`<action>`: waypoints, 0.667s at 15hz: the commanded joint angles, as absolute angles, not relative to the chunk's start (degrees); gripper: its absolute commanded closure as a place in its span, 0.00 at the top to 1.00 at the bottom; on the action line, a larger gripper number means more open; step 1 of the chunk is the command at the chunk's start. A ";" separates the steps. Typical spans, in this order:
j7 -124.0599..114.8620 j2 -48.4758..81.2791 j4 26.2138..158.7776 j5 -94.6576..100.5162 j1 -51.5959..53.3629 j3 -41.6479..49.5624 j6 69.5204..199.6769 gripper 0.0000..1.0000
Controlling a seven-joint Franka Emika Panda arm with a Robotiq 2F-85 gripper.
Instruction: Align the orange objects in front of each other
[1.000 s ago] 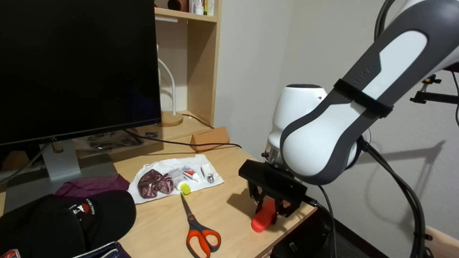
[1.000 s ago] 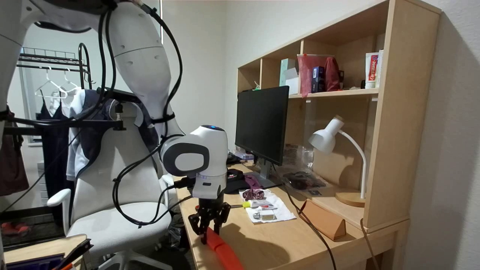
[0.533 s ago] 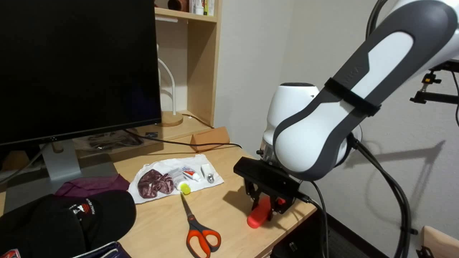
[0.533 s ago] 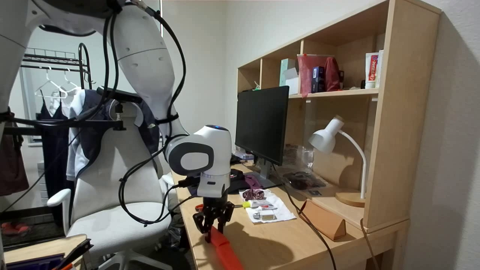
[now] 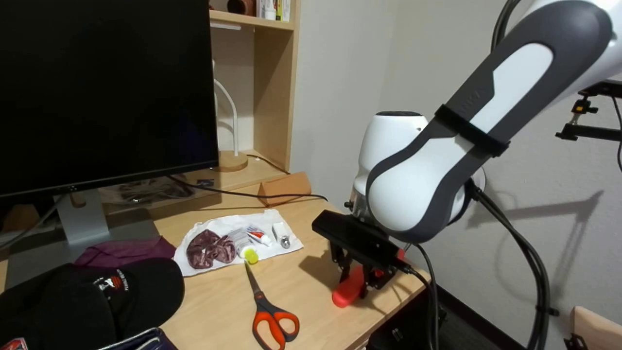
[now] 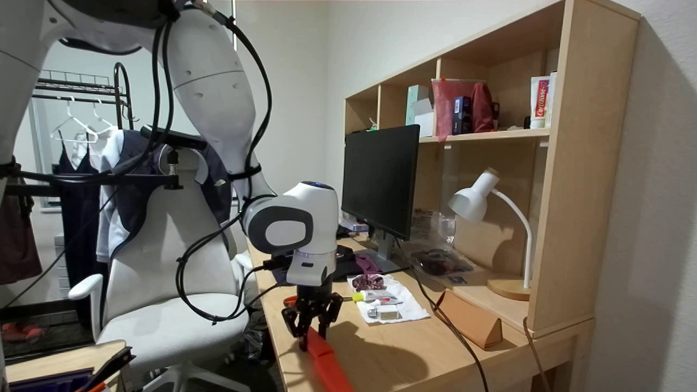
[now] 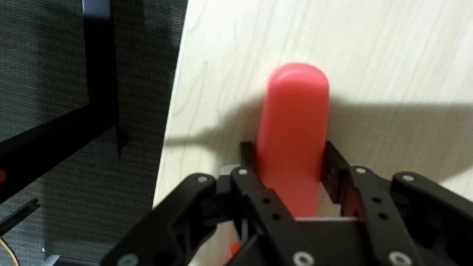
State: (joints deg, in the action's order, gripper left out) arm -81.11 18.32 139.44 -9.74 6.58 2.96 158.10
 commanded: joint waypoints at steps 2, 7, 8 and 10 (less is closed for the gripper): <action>-84.74 20.95 137.91 -11.24 7.54 2.83 158.37 0.20; -87.22 21.18 138.10 -12.47 7.24 2.27 159.15 0.20; -87.52 21.27 138.08 -12.94 7.09 2.04 159.37 0.20; -87.92 21.41 137.97 -13.53 7.03 1.93 159.31 0.20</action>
